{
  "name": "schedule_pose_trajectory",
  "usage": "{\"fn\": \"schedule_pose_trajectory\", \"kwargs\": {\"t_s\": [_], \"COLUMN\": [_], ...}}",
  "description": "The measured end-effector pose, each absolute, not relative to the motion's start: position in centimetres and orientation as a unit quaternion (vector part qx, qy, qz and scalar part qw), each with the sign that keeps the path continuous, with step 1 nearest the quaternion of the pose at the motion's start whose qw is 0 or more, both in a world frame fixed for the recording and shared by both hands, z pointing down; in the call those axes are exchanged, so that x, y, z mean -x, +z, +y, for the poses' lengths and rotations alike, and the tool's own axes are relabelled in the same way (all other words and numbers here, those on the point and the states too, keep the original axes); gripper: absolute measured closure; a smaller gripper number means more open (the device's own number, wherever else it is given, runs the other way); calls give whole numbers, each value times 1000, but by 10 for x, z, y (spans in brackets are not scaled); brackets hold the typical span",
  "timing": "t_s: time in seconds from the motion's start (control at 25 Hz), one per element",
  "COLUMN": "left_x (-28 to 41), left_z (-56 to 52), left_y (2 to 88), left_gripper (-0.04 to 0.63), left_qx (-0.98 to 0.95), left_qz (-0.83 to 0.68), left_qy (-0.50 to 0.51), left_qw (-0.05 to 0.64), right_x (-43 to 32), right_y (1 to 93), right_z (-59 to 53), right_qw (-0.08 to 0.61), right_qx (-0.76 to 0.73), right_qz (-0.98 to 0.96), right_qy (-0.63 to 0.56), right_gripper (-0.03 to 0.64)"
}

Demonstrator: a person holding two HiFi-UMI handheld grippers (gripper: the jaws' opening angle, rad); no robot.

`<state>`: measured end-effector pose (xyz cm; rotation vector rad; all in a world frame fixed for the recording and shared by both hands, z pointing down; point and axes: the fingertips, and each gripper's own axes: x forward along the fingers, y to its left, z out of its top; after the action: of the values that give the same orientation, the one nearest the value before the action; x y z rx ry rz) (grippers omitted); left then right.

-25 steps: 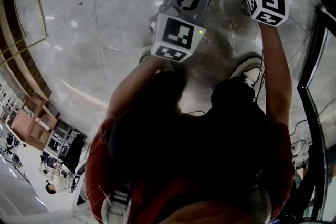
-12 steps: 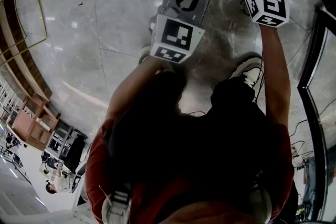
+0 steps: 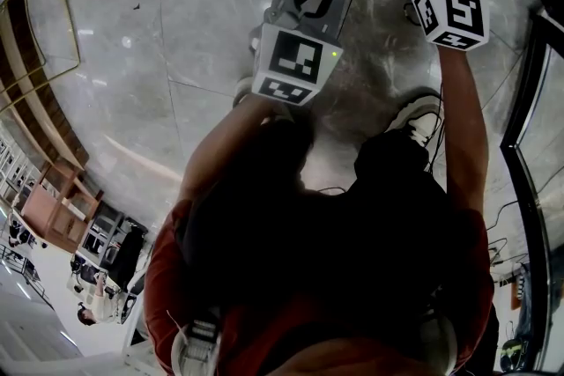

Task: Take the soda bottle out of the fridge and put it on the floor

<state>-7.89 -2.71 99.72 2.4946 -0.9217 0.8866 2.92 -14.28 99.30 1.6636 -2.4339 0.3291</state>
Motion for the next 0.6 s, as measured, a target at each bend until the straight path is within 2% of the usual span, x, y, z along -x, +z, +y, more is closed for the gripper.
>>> {"fn": "schedule_pose_trajectory", "kwargs": {"t_s": [0.6], "left_x": [83], "left_z": [-25], "left_y": [992], "left_gripper": [595], "left_qx": [-877], "left_qz": [-333], "left_qy": [309], "left_qw": [159], "right_x": [-32], "right_y": [979], "right_z": [-88], "right_qw": [89], "right_qx": [-557], "right_qz": [-818], "right_qy": [115], "right_gripper": [146]}}
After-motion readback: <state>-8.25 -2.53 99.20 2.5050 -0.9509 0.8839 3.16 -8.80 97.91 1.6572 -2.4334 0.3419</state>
